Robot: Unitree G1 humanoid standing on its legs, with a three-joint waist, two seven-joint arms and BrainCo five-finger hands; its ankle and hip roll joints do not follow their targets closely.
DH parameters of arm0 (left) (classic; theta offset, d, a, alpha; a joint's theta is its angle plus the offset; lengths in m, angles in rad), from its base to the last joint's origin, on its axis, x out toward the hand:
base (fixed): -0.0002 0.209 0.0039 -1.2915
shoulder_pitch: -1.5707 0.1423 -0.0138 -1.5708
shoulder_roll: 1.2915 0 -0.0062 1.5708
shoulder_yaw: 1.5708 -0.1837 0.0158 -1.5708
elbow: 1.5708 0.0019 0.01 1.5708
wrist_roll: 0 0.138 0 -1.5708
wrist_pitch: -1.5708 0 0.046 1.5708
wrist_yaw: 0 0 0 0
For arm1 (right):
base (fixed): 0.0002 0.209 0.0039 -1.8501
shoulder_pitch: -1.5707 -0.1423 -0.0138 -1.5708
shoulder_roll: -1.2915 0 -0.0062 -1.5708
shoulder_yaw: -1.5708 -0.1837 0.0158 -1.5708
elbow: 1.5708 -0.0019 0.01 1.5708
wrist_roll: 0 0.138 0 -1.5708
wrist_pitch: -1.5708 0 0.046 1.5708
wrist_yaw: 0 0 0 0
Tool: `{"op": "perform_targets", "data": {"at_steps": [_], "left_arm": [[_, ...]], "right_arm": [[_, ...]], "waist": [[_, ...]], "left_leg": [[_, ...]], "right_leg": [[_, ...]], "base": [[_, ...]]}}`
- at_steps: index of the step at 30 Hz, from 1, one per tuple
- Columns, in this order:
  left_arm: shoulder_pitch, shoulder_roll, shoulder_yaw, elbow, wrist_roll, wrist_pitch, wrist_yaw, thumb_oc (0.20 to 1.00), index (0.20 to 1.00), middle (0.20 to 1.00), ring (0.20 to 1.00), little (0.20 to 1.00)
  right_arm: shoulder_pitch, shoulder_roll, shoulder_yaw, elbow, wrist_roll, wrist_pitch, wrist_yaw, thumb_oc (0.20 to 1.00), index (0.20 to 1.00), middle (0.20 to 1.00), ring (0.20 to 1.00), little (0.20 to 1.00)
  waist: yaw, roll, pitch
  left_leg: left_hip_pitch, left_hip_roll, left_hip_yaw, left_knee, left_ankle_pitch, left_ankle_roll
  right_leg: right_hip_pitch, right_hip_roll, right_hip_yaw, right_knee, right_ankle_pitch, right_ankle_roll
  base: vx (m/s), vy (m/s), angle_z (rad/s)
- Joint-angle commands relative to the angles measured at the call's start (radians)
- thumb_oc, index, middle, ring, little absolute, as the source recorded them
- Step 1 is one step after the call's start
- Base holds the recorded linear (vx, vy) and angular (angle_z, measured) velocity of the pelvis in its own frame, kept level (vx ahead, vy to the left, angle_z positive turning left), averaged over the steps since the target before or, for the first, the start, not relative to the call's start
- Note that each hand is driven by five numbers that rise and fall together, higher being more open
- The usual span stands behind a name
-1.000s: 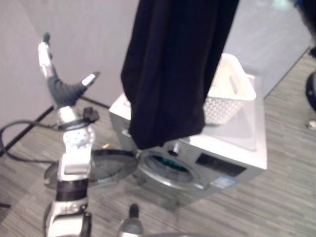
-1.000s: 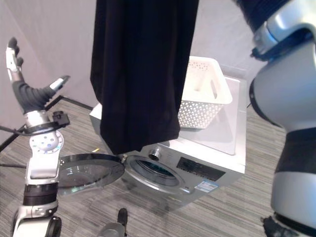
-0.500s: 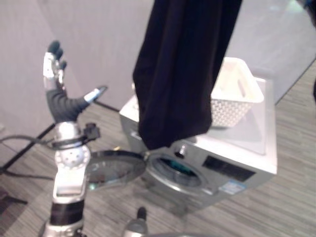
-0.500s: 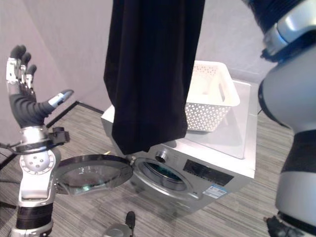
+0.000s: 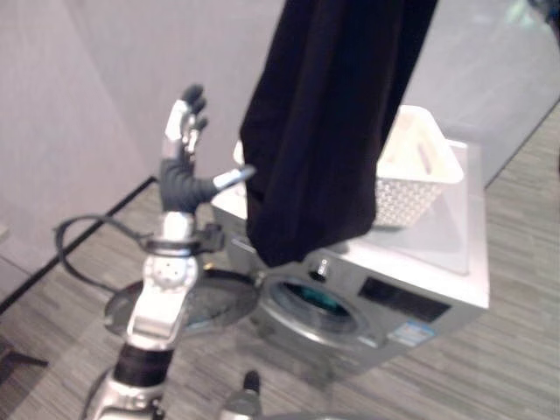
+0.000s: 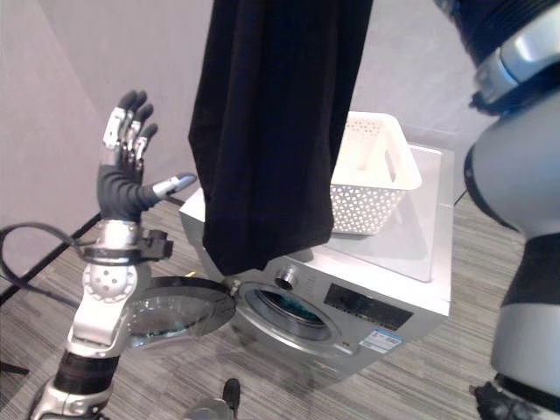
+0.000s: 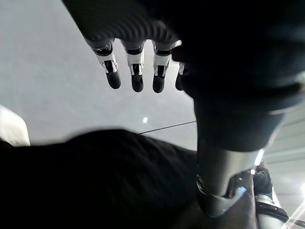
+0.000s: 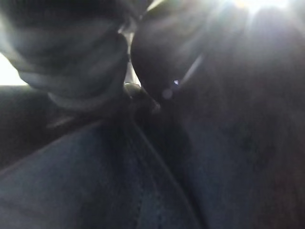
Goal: Grab the laundry basket,head to the washer,open it,put in the laundry and shut it.
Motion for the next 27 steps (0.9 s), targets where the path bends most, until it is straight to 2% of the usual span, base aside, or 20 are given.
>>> {"op": "perform_targets", "data": {"at_steps": [1, 15, 22, 27], "left_arm": [[-0.142, -0.019, -0.043, 0.019, -0.019, -0.050, 0.002, 1.000, 1.000, 1.000, 1.000, 1.000], [-0.294, -0.089, -0.135, 0.304, 0.029, -0.030, 0.036, 1.000, 1.000, 1.000, 1.000, 1.000], [-0.370, -0.131, -0.214, 0.495, 0.042, -0.017, 0.042, 1.000, 1.000, 1.000, 1.000, 1.000], [-0.425, -0.172, -0.249, 0.573, 0.032, -0.018, 0.045, 1.000, 1.000, 1.000, 1.000, 1.000]], "right_arm": [[-0.111, -0.018, 0.019, 0.031, -0.014, 0.000, -0.036, 0.200, 0.200, 0.200, 0.200, 0.200], [-0.074, 0.003, -0.026, 0.040, -0.014, 0.003, -0.038, 0.200, 0.200, 0.200, 0.200, 0.200], [-0.023, 0.034, -0.109, 0.038, -0.007, 0.000, -0.044, 0.200, 0.200, 0.200, 0.200, 0.200], [-0.017, 0.051, -0.128, 0.038, -0.017, 0.002, -0.045, 0.200, 0.200, 0.200, 0.200, 0.200]], "waist": [[-0.001, -0.020, 0.031], [-0.043, -0.026, 0.042], [-0.064, -0.031, 0.047], [-0.076, -0.034, 0.050]], "left_leg": [[0.041, 0.040, 0.049, 0.012, -0.100, -0.054], [0.041, 0.038, 0.056, 0.012, -0.104, -0.052], [0.042, 0.042, 0.063, 0.012, -0.103, -0.053], [0.043, 0.042, 0.066, 0.012, -0.102, -0.053]], "right_leg": [[0.081, -0.003, -0.007, 0.003, -0.023, 0.003], [0.079, -0.007, 0.000, 0.003, -0.026, 0.004], [0.076, -0.005, 0.011, 0.003, -0.032, 0.001], [0.075, -0.003, 0.016, 0.003, -0.034, 0.001]], "base": [[0.00, 0.000, 0.00], [0.00, 0.000, -0.01], [0.00, 0.000, 0.00], [0.00, 0.000, 0.00]]}}
